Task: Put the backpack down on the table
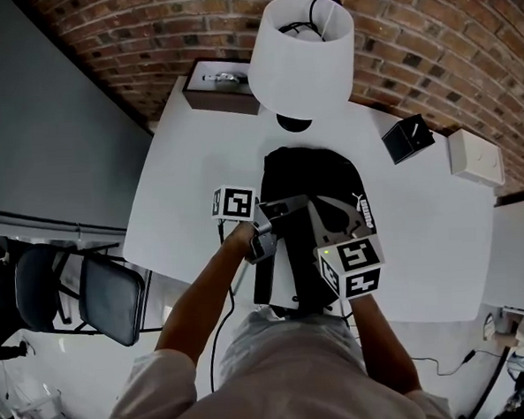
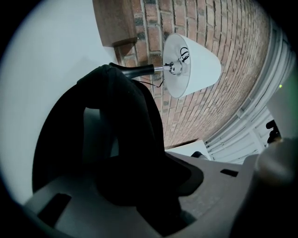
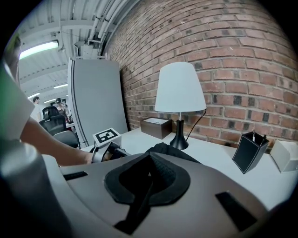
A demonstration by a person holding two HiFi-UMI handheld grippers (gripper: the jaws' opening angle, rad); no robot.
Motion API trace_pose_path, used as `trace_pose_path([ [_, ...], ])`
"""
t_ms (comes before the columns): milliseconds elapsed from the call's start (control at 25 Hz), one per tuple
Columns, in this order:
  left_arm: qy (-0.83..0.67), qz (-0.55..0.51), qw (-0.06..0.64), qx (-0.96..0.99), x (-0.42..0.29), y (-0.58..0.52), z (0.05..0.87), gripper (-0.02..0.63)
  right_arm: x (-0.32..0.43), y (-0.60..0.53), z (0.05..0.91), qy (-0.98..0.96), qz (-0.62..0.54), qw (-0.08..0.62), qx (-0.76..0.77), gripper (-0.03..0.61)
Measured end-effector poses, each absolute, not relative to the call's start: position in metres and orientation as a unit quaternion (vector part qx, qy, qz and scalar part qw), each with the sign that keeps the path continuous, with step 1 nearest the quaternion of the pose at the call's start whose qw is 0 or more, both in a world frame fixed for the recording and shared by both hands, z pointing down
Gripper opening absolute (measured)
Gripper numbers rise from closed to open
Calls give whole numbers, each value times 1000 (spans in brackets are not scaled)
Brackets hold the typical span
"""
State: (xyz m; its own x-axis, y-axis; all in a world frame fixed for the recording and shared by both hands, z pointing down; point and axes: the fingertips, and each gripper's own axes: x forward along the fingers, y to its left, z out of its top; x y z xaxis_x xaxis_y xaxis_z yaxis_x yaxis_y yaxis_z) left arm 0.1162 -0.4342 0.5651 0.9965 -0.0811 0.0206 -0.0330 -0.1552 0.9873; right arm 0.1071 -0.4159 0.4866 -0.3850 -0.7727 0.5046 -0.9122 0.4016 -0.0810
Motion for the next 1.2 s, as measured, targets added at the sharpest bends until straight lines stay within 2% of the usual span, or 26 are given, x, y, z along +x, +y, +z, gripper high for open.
trace_pose_path([
  [600, -91, -20, 650, 754, 89, -440, 579, 198, 89, -420, 503, -828, 190, 208, 485, 2],
  [1200, -147, -18, 638, 755, 46, -444, 581, 199, 76, -416, 503, -827, 191, 210, 485, 2],
])
